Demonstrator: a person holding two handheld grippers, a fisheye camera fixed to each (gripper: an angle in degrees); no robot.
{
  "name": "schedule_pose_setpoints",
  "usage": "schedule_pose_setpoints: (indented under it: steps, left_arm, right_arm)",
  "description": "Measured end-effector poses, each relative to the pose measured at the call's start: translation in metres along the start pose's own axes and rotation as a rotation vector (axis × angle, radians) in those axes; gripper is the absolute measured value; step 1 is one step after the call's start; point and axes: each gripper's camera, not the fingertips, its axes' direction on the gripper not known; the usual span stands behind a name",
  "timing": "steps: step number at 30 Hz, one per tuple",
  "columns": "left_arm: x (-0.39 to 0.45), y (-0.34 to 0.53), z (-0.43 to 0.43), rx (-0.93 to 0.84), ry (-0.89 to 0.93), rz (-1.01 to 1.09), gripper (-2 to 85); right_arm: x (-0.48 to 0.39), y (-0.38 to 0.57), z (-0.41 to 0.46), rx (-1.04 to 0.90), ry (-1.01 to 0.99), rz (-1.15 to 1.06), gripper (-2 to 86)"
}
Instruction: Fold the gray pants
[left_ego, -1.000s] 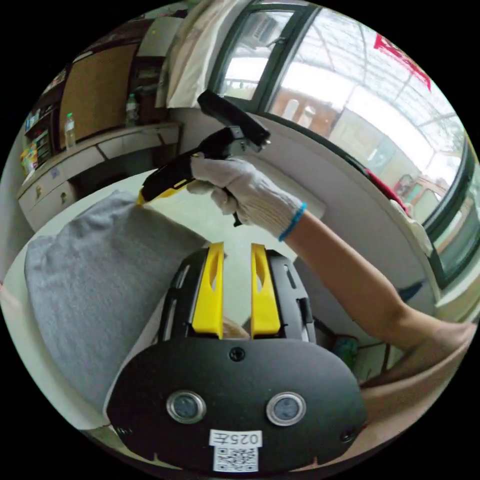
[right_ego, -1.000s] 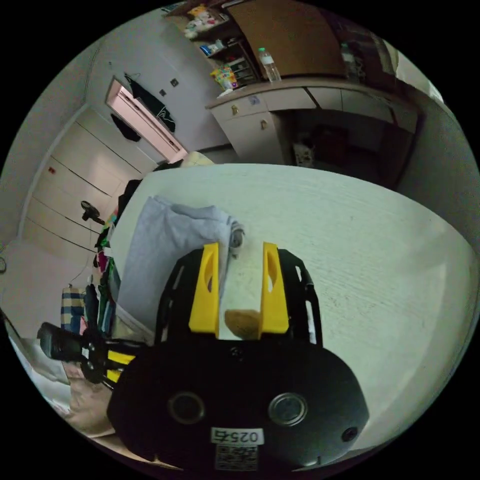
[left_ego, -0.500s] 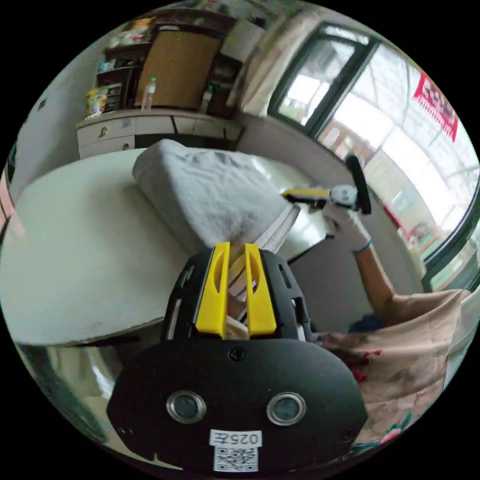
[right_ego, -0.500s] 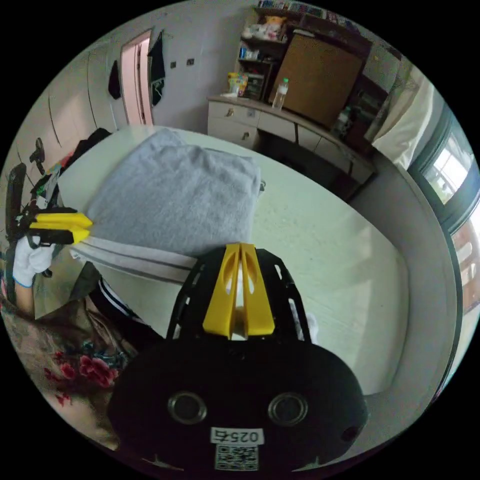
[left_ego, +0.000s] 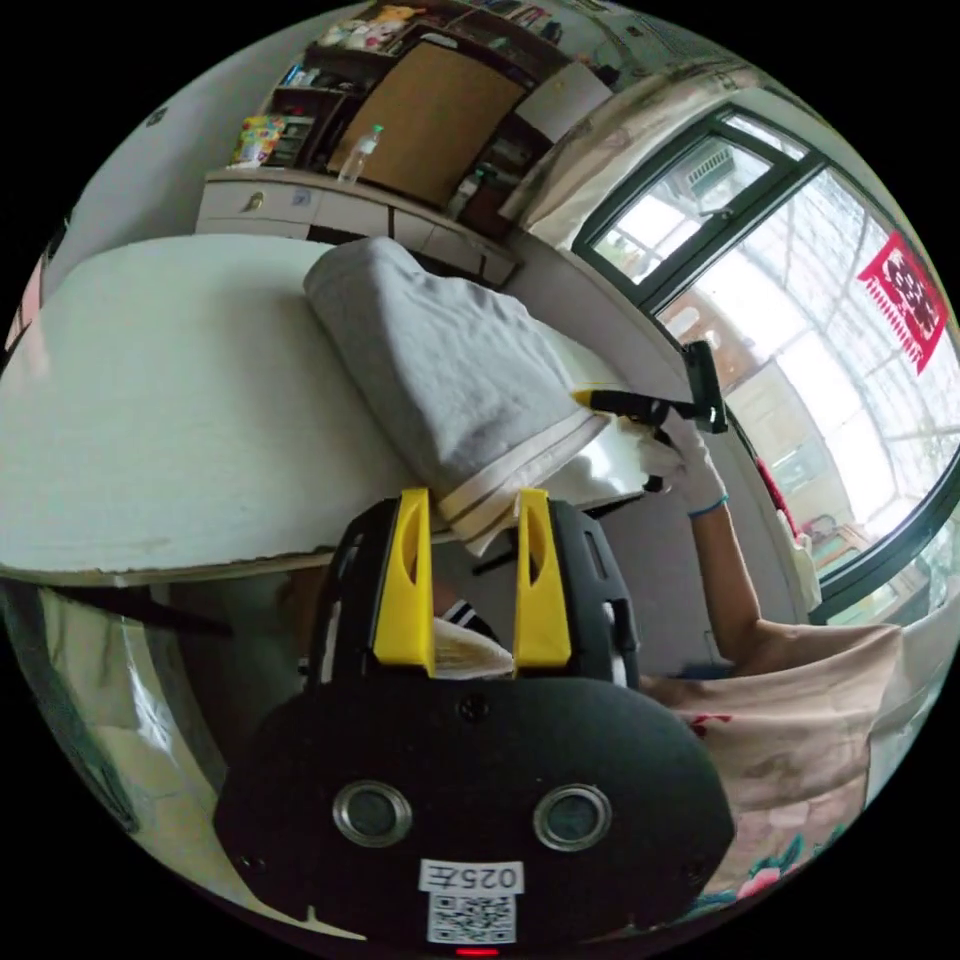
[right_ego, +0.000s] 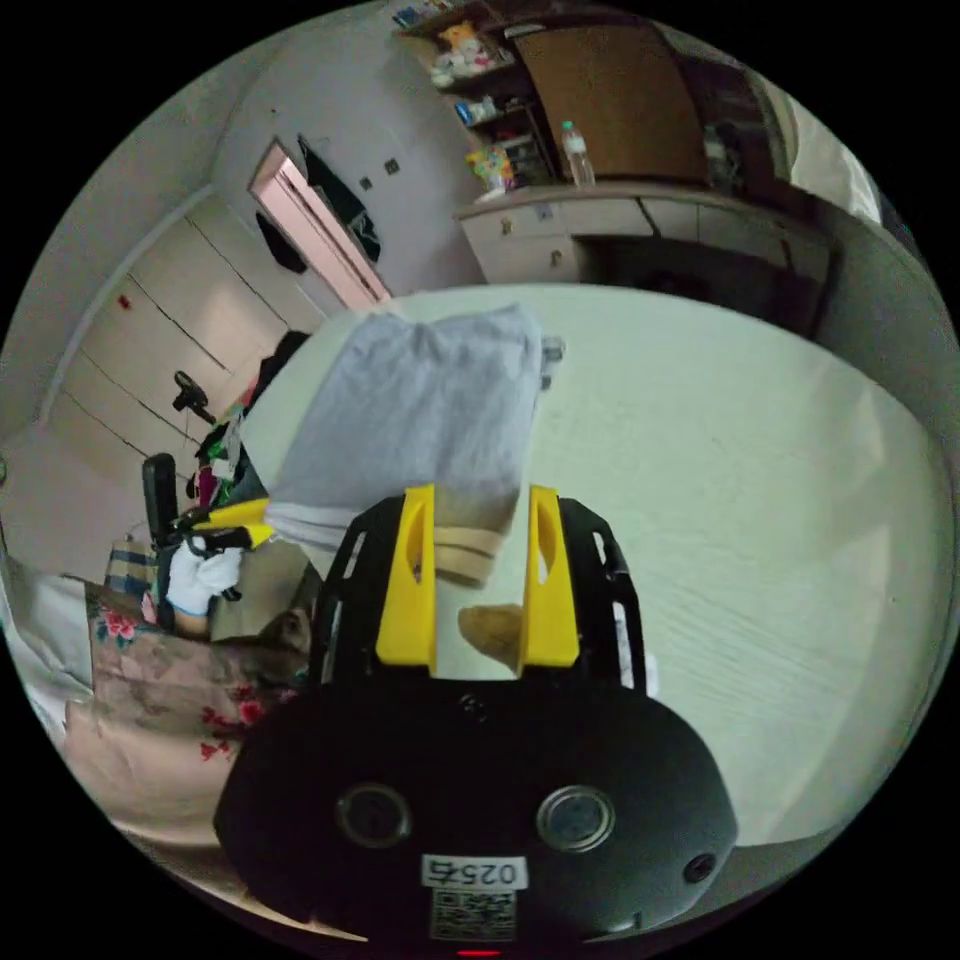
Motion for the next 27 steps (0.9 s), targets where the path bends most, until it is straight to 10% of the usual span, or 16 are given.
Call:
schedule_pose_setpoints:
  steps: [12,19,27]
  left_arm:
    - [-0.029,0.004,-0.065,-0.079,0.107,0.122,4.3]
    - [0.044,-0.069,-0.146,0.161,-0.027,0.451,0.5]
    - [0.087,-0.193,0.036,-0.248,-0.360,0.556,-1.0]
  right_arm:
    - [-0.069,0.112,-0.012,0.116,0.005,0.017,7.3]
    - [-0.114,0.076,-0.074,0.338,0.245,-0.105,0.4]
    - [-0.090,-0.040,0.066,-0.112,0.471,-0.231,-0.9]
